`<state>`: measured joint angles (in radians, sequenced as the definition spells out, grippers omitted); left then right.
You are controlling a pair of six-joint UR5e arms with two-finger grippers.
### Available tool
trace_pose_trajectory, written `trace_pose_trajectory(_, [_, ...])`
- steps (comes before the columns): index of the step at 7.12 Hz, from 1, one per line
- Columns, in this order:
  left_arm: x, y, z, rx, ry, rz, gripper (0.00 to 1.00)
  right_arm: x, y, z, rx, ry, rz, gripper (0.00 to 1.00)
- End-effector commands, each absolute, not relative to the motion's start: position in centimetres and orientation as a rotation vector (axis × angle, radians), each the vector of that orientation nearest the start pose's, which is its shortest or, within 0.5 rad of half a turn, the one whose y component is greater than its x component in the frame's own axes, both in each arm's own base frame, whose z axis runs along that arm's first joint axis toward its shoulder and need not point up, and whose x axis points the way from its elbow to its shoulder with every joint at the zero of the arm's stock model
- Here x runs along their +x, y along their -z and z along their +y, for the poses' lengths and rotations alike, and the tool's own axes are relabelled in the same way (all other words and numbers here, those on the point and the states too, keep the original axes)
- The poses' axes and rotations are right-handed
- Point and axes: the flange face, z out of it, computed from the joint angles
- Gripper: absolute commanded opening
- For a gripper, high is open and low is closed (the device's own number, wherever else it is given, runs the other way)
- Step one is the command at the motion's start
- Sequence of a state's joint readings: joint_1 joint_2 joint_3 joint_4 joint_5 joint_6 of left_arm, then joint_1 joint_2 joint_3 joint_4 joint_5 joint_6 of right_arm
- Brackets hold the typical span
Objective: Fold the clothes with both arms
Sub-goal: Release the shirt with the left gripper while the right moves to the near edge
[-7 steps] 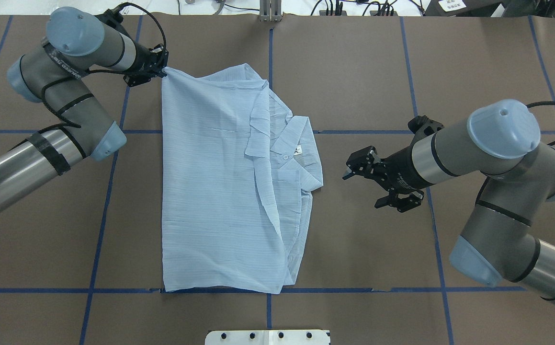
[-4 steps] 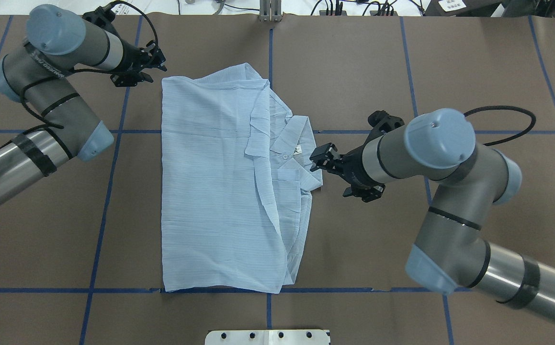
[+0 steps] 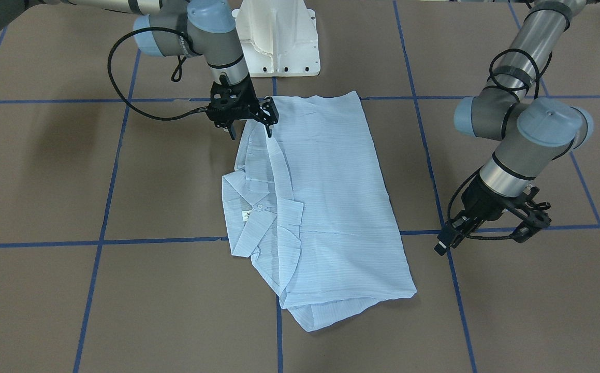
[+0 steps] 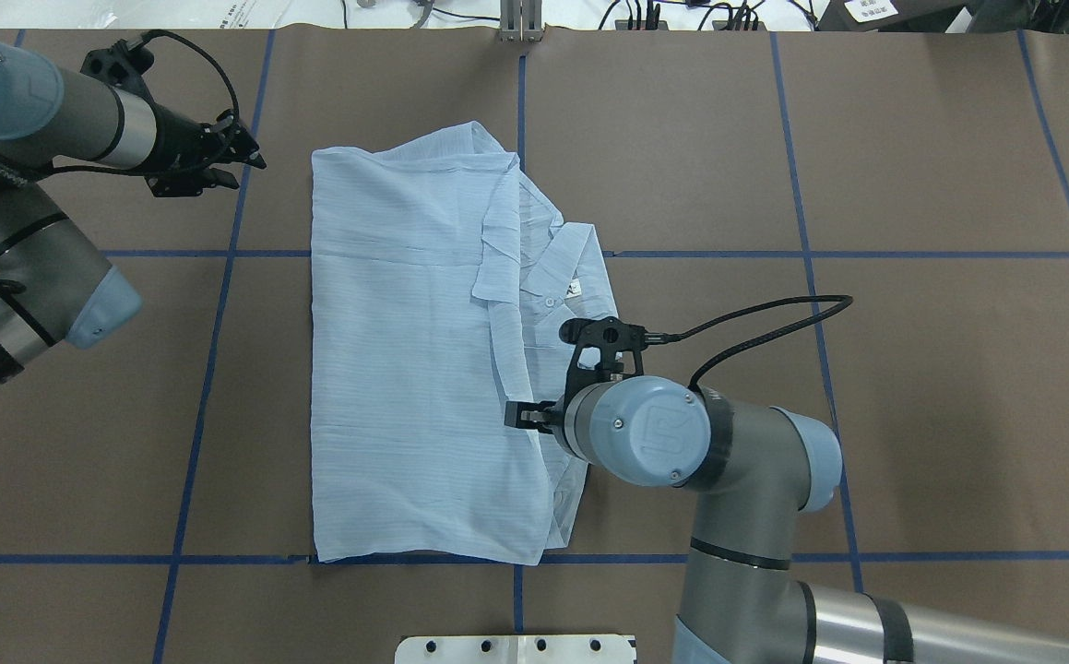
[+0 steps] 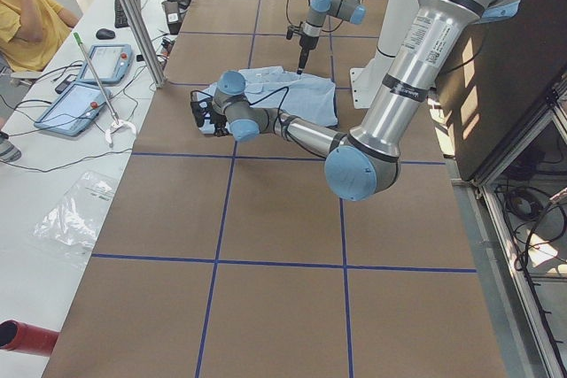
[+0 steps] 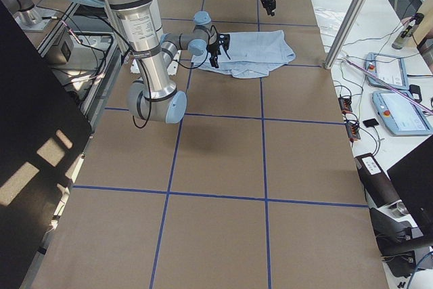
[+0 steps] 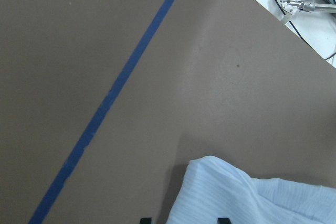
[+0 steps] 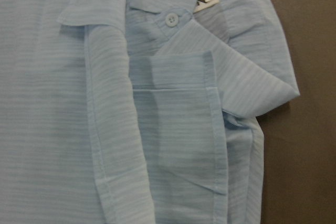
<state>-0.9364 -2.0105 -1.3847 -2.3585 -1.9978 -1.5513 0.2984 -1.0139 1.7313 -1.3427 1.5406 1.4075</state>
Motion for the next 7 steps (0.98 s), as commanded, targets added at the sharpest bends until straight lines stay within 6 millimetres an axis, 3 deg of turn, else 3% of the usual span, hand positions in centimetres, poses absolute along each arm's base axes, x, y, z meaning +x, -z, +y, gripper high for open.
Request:
trace_pose_trajectory(1, [33.2,-41.4,-60.7,0.130,0.599,1.098,0.52,-61.4,-23.7,-32.7,0.352,0.022,-0.824,1.00])
trace_pose_trajectory(3, [33.1,-41.9,-60.6,0.130,0.603,1.092,0.52,-61.8,-23.0,-32.6,0.364,0.037,-0.817,1.00])
trace_pose_trajectory(5, [33.1,-42.1,-60.5,0.128,0.604,1.090,0.52,-61.8,-24.3,-32.3,0.371,0.080,-0.770,1.00])
trace_pose_trajectory(6, [33.1,-42.1,-60.5,0.127,0.603,1.090,0.52,-61.0,-26.0,-32.2,0.357,0.081,-0.721,1.00])
trace_pose_trajectory(7, [33.1,-42.2,-60.5,0.129,0.598,1.088,0.52,-57.3,-27.9,-31.7,0.355,0.078,-0.726,1.00])
